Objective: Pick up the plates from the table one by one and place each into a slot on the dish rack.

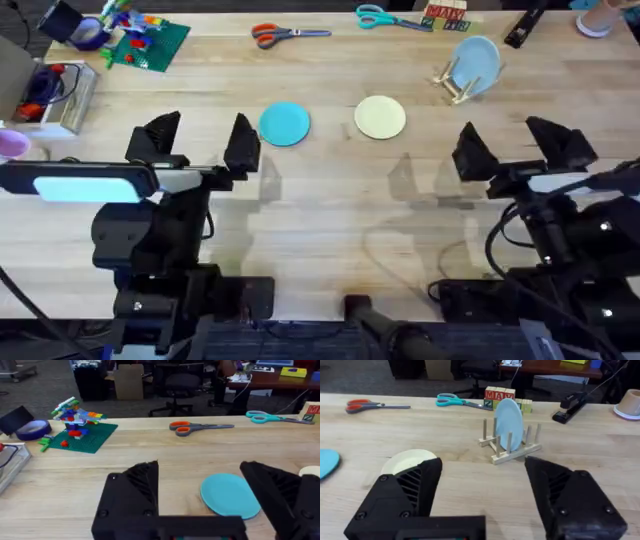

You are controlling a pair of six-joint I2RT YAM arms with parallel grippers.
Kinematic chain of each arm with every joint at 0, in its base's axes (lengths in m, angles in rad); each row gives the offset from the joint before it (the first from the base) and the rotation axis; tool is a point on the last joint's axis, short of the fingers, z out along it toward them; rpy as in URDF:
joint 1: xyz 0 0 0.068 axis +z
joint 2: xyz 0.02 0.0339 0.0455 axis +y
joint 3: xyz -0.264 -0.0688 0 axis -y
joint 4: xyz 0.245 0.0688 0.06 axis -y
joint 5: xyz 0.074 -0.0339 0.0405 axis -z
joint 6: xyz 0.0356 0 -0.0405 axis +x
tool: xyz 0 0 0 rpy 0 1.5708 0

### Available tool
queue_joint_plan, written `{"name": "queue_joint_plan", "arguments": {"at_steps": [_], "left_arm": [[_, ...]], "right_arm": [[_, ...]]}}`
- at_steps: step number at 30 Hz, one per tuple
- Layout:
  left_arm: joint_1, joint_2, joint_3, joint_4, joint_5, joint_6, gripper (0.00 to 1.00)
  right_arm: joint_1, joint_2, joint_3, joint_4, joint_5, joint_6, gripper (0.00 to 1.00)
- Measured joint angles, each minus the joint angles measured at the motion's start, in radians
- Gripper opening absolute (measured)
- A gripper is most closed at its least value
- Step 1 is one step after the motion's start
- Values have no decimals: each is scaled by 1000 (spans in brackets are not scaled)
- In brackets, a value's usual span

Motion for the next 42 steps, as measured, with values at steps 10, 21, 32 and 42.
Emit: {"name": "queue_joint_plan", "arguments": {"at_steps": [10,21,32,42], "left_arm": [[0,0,0,-3,0,0,994],[0,0,9,-28,0,12,994],[0,0,255,-310,0,-2,993],[0,63,487,-434,14,-35,994]], "right_arm": [[0,0,0,1,0,0,993],[0,1,60,-48,-1,0,994],[1,1,314,-300,-8,1,995],[1,135,557,-402,-8,1,995]]}}
